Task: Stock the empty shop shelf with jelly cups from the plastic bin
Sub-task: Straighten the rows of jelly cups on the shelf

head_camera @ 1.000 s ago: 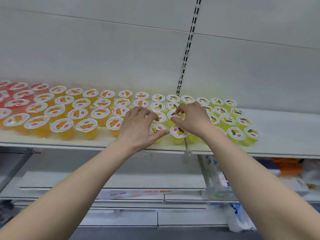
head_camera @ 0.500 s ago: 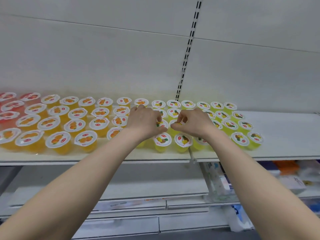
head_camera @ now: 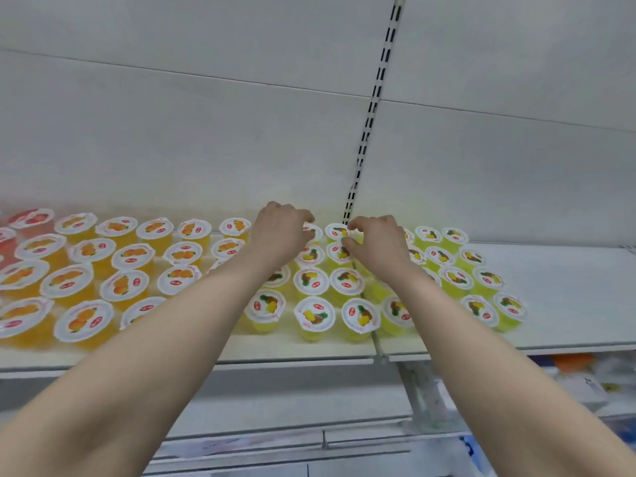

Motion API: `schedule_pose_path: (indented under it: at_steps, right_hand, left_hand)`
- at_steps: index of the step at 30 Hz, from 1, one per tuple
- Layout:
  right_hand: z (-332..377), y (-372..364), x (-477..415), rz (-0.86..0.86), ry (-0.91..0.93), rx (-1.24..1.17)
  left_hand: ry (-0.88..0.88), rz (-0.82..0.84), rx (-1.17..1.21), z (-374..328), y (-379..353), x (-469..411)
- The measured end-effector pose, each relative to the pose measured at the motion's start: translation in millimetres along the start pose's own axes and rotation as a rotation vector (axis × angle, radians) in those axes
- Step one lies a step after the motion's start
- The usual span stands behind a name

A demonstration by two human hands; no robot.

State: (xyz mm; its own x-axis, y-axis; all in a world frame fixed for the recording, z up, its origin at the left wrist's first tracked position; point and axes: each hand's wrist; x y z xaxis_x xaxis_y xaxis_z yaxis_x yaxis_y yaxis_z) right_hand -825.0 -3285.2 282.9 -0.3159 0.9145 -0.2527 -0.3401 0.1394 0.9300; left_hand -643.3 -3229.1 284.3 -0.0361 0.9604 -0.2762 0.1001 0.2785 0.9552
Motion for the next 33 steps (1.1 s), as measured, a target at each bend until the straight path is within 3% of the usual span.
schedule_pose_path:
  at_steps: [6,11,21,26,33]
  right_hand:
    - [3,-11,-36,0.088,0.018,0.062]
    - [2,-19,-48,0.136,0.005,0.023]
    - [-7,-10,-36,0.02,0.067,-0.092]
    - [-7,-2,-12,0.145,0.112,-0.014]
    - [0,-4,-6,0.166,0.095,0.034]
  left_hand:
    - [0.042,0.163,-0.016,-3,-8,-25]
    - [0.059,0.153,0.021,0,-10,-33]
    - [0.017,0.034,0.073,7,0,-15]
    - [-0.056,0.195,0.052,-3,8,7]
    - [-0.046,0.158,0.046,-16,10,15]
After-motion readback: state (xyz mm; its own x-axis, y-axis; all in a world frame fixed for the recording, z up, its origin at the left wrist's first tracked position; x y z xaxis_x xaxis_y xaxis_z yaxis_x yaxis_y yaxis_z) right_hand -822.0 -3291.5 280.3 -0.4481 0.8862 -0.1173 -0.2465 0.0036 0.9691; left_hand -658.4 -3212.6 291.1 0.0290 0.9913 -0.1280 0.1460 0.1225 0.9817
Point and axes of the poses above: each hand's wrist, its own x-axis away from the middle knuckle, its own y-axis out of the back of the hand, z = x × y, and after that the axes turned 7 degrees about -y, right-handed
